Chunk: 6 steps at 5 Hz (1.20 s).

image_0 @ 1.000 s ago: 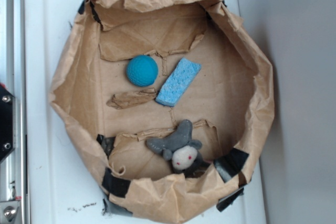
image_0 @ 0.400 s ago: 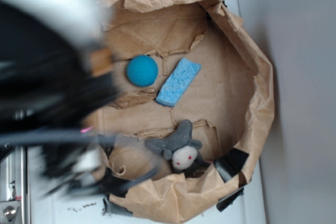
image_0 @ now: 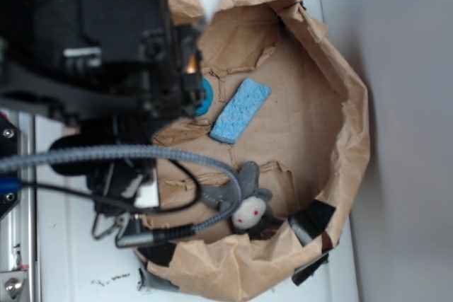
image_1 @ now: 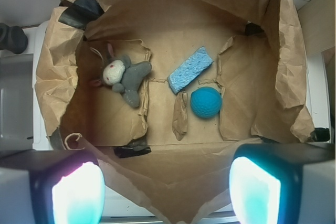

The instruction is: Grab the blue sponge.

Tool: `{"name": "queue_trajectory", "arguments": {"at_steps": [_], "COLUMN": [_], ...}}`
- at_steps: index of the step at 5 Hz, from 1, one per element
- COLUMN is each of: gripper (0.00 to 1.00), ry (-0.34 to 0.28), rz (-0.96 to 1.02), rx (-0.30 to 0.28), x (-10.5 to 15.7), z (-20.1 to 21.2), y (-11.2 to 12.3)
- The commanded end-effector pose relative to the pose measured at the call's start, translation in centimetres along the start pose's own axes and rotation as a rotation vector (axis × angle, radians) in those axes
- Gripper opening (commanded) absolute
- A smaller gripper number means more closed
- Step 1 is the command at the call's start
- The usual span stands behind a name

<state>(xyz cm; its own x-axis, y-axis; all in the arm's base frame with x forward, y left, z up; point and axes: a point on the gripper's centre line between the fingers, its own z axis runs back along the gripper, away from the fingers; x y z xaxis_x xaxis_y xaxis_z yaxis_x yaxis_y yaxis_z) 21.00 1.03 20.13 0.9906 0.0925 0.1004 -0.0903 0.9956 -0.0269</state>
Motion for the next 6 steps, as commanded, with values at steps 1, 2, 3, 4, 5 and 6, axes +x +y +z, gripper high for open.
{"name": "queue_trajectory", "arguments": {"at_steps": [1, 2, 3, 4, 5, 6], "gripper": [1.0, 1.0, 1.0, 1.0, 1.0, 0.0], "ry": [-0.041, -0.077, -0.122, -0.135, -0.091, -0.125], "rz": [0.24, 0.283, 0.324, 0.322, 0.347, 0.361], "rx": [-0.015, 0.019, 0.007, 0.004, 0.006, 0.029], "x": [4.8, 6.9, 8.5, 10.2, 12.5, 12.6], "z": [-3.8, -8.1, -12.6, -15.1, -17.8, -17.4], "y": [1.6, 2.3, 3.0, 3.2, 3.3, 3.5]}}
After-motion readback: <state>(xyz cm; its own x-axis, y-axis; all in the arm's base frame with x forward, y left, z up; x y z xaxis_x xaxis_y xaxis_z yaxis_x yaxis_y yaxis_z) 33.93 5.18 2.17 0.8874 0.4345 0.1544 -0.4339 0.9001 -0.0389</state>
